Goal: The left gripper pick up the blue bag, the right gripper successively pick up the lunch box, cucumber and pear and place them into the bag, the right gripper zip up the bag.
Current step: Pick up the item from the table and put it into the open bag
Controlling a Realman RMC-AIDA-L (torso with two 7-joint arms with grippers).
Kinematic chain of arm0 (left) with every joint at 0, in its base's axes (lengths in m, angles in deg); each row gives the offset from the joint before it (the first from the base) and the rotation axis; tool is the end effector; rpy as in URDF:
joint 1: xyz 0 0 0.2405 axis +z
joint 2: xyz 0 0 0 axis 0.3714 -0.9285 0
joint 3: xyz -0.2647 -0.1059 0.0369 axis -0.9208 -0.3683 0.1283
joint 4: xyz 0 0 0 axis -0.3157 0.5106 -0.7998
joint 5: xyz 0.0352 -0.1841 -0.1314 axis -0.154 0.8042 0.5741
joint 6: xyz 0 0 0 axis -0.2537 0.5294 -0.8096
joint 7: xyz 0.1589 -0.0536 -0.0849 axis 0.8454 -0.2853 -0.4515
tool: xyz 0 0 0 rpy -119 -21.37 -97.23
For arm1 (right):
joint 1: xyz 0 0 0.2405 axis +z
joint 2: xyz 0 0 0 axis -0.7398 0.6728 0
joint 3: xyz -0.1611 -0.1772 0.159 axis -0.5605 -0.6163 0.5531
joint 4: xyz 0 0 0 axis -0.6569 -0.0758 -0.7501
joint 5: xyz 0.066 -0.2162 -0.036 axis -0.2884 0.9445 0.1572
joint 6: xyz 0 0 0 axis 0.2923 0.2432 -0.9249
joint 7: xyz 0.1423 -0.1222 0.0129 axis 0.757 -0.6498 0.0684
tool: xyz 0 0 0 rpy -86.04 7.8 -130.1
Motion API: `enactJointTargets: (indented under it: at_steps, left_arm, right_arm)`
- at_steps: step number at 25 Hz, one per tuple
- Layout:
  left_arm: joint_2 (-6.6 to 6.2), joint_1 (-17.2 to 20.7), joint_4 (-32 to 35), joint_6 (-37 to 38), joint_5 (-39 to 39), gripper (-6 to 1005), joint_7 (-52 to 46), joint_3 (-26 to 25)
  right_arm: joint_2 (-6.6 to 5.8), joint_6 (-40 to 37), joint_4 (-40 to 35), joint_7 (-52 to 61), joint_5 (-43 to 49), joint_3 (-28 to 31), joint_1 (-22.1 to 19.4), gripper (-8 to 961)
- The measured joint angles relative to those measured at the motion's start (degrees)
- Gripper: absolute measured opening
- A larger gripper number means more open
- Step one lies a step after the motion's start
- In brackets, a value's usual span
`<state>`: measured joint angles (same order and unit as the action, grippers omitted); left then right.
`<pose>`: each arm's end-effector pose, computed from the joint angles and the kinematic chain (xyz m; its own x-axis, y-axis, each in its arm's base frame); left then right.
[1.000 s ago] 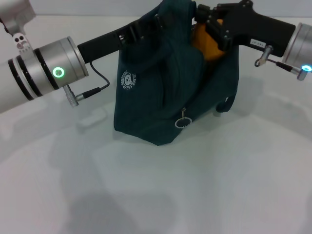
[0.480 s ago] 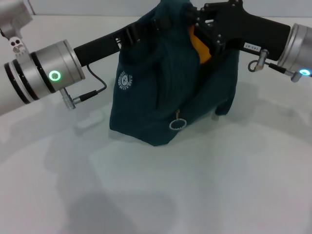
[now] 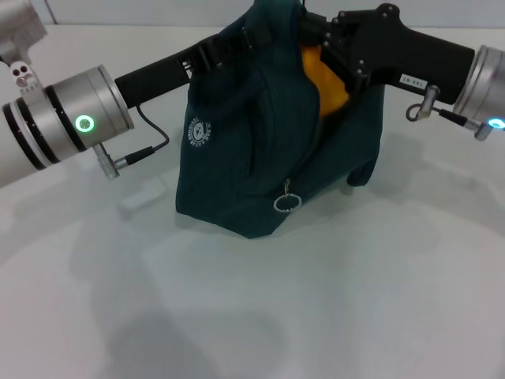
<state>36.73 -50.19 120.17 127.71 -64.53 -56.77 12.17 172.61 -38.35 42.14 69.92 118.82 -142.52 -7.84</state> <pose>-0.2095 0.4119 -0.0514 0.1928 0.5993 0.7770 0.7390 -0.6096 0.2869 0.1454 0.4414 -0.0701 0.6872 0.0988 -0.7197 -0.2161 -0.9180 -0.3324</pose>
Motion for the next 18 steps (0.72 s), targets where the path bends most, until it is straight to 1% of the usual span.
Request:
enactJointTargets:
  at_steps: [5, 10, 18]
  left_arm:
    - [-0.01, 0.0, 0.0, 0.0, 0.0, 44, 0.0, -0.5]
    - [-0.01, 0.2, 0.0, 0.1, 0.0, 45, 0.0, -0.6]
    - [0.00, 0.3, 0.4, 0.2, 0.0, 45, 0.0, -0.6]
  right_arm:
    - [-0.11, 0.4, 1.5, 0.1, -0.8, 0.7, -0.5, 30]
    - [-0.73, -0.2, 0.1, 0.1, -4.2, 1.0, -3.1, 32]
    - [-0.76, 0.4, 0.2, 0.2, -4.1, 0.7, -2.6, 48]
